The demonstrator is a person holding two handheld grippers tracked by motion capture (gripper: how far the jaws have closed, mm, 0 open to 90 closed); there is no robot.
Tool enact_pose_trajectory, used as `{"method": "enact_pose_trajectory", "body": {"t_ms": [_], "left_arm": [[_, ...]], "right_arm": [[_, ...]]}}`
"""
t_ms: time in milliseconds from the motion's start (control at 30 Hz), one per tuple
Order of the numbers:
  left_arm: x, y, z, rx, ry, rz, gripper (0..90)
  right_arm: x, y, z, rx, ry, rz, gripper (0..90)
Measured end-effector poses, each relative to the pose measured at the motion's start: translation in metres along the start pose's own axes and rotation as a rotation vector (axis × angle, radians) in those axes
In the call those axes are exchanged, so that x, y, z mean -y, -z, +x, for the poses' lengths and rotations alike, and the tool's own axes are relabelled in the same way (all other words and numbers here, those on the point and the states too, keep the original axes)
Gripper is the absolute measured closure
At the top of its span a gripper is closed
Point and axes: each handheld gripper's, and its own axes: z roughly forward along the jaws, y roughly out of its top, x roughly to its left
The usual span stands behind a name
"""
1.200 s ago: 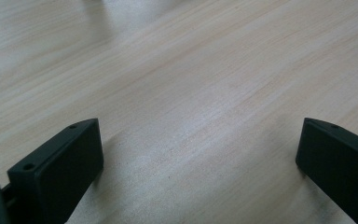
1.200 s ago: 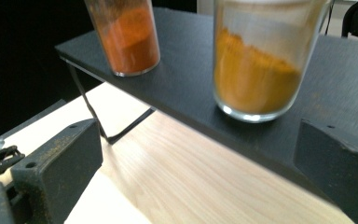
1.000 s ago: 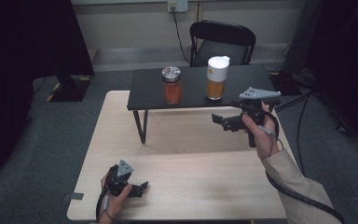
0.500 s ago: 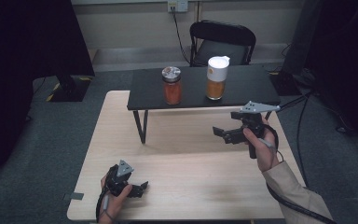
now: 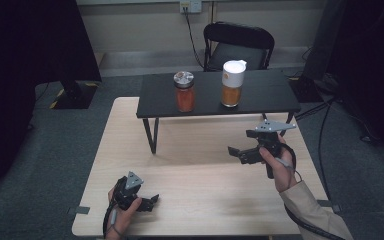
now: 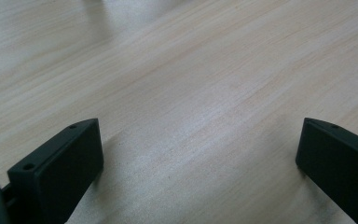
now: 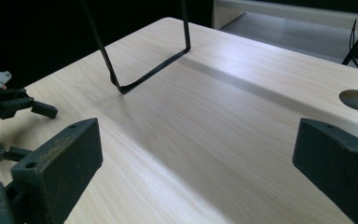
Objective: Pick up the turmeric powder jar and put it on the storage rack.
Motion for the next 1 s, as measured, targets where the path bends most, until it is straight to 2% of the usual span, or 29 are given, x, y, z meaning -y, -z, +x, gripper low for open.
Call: {"method": "enact_pose_trajectory", "body": {"t_ms": [200, 433, 700, 1000], "left_arm": [[0.000, 0.000, 0.000, 0.000, 0.000, 0.000, 0.0], [0.000, 0.000, 0.000, 0.000, 0.000, 0.000, 0.0], [0.000, 0.000, 0.000, 0.000, 0.001, 0.000, 0.0], [0.000, 0.000, 0.000, 0.000, 0.000, 0.000, 0.0]], "right_arm": [[0.010, -0.003, -0.004, -0.007, -0.010, 0.006, 0.2], [0.020, -0.005, -0.008, -0.007, -0.001, 0.019, 0.1], [0.034, -0.008, -0.013, -0.008, -0.022, 0.042, 0.4], [0.047, -0.009, -0.018, 0.013, -0.038, 0.078, 0.1]]}}
